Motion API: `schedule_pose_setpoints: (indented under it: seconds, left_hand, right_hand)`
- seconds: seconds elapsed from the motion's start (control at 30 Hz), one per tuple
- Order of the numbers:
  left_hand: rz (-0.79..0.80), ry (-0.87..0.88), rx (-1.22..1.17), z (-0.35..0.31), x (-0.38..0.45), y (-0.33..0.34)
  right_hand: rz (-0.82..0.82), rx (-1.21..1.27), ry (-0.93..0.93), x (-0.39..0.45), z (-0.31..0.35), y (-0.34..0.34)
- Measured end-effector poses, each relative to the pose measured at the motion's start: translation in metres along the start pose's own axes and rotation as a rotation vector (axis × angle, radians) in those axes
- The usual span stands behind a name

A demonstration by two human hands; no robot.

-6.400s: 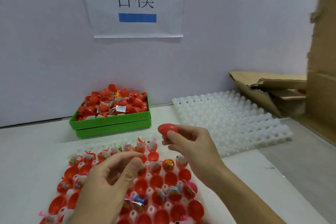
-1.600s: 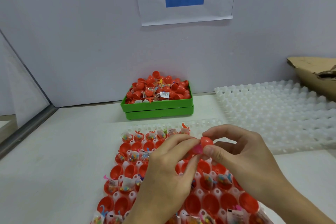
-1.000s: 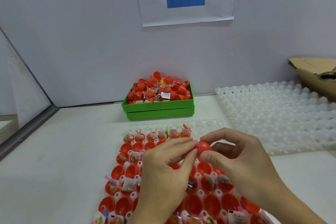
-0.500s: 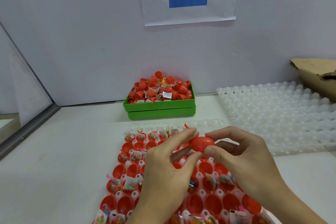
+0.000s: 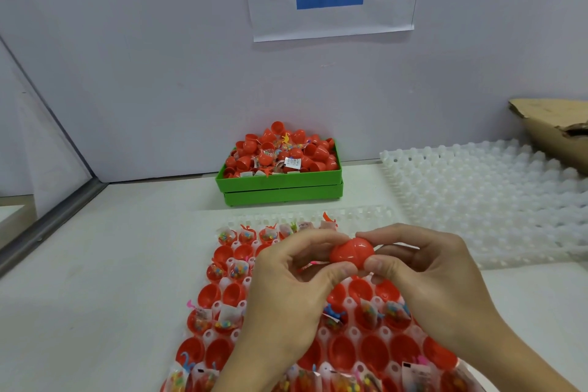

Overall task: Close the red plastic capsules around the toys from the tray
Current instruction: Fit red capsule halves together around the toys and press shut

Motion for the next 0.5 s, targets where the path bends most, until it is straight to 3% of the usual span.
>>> schedule_pose_setpoints:
  seconds: [0.5]
  left_hand:
    - [-0.054,-0.005,0.077,-0.0019,-0.0017,0.0024]
  right_hand:
    - [-0.018,0.014,-0.041,0.0008,-0.0045,0.0012]
Point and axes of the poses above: each hand's wrist, its own x-axis towards the middle knuckle, its own y-axis out of the palm, z = x × y, the point moved 1 cm from there along x, towards the middle knuckle, and after that the axes turned 10 degrees about y, right-handed, at the moved point
